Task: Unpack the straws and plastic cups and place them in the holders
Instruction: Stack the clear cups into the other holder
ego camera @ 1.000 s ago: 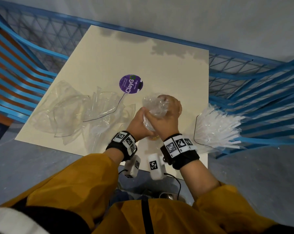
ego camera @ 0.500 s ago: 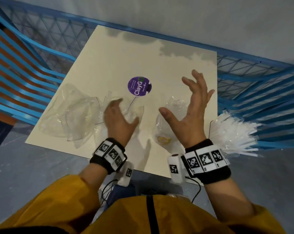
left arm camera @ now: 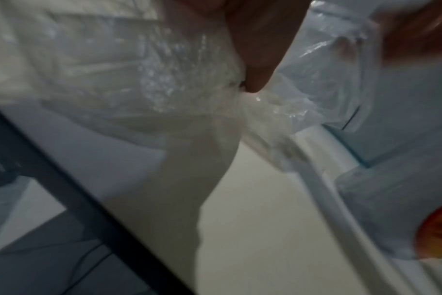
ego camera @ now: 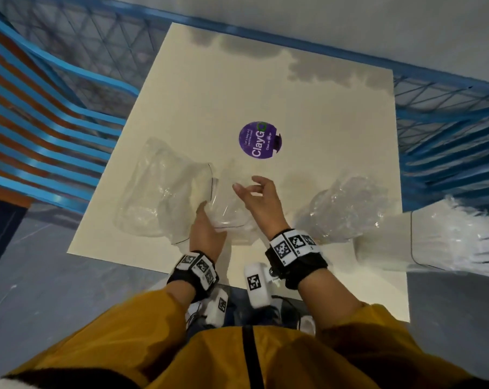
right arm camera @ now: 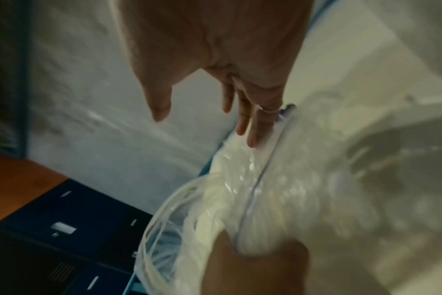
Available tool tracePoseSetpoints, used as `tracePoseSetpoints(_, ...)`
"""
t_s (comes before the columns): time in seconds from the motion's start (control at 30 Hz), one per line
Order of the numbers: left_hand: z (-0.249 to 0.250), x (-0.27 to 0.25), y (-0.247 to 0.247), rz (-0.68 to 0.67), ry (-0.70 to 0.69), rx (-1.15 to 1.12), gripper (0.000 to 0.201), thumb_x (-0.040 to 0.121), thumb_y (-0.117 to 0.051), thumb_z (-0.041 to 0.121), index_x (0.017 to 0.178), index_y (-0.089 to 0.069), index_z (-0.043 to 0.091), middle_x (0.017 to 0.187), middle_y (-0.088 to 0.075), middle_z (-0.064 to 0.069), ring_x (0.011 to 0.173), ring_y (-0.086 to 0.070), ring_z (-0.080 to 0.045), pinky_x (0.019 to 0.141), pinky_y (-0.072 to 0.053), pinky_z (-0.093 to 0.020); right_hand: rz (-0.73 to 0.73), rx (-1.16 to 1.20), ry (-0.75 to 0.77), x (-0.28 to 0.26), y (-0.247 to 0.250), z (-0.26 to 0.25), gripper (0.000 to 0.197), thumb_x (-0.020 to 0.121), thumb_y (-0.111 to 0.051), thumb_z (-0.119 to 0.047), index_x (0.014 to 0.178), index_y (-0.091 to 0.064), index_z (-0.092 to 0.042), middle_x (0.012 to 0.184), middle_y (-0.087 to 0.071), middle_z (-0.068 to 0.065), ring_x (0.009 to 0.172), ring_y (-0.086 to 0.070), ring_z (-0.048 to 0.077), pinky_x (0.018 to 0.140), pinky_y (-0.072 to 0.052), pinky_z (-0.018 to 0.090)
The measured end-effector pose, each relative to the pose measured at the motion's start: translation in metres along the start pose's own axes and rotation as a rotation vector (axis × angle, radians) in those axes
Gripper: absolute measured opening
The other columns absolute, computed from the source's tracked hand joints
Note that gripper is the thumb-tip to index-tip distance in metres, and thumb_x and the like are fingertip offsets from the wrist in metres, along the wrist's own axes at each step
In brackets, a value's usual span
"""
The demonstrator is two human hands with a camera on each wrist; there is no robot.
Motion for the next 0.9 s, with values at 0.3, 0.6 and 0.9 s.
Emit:
tracePoseSetpoints(0.3, 0.019, 0.006, -0.006, -0.091, -0.177, 0.081, 0.046, 0.090, -0.055, 0.012, 0.134, -0.041, 0.006, 0.116, -0.061, 0.000, 0.105, -0.058, -0.007, 0.088, -0.046, -0.019, 0.060, 0.107, -0.205, 0.010, -0.036, 0.025, 0.026, 0.071, -0.078, -0.026, 0.087, -0.066, -0.010, 0.084, -0.069, 0.004, 0.082, -0.066, 0.018, 0.080, -0.053, 0.030)
tracePoseSetpoints(0.6, 0.017, 0.005, 0.007, -0.117, -0.197, 0.281, 0.121, 0.060, -0.085, 0.029, 0.150, -0.006, 0.014, 0.145, -0.036, -0.013, 0.130, -0.037, -0.034, 0.109, -0.032, -0.044, 0.421, 0.363, 0.094, -0.015, 0.028, -0.053, 0.035, 0.083, -0.060, -0.011, 0.050, -0.066, -0.020, 0.064, -0.069, 0.001, 0.078, -0.065, 0.024, 0.091, -0.051, 0.044)
tracePoseSetpoints(0.9, 0.070, -0.035, 0.005, -0.141, -0.574, 0.154, 0.138, 0.057, -0.088, 0.038, 0.147, 0.015, 0.016, 0.155, 0.011, 0.008, 0.144, 0.011, -0.006, 0.117, 0.008, -0.029, 0.242, 0.463, 0.339, -0.102, 0.114, -0.076, 0.020, 0.081, -0.061, -0.011, 0.063, -0.057, -0.019, 0.043, -0.053, 0.002, 0.043, -0.050, 0.024, 0.061, -0.049, 0.043)
Point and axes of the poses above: each hand's wrist, its own x-axis towards the middle knuckle, its own y-axis out of the back of the hand, z = x × y, the point moved 6 cm from there along x, towards the middle knuckle
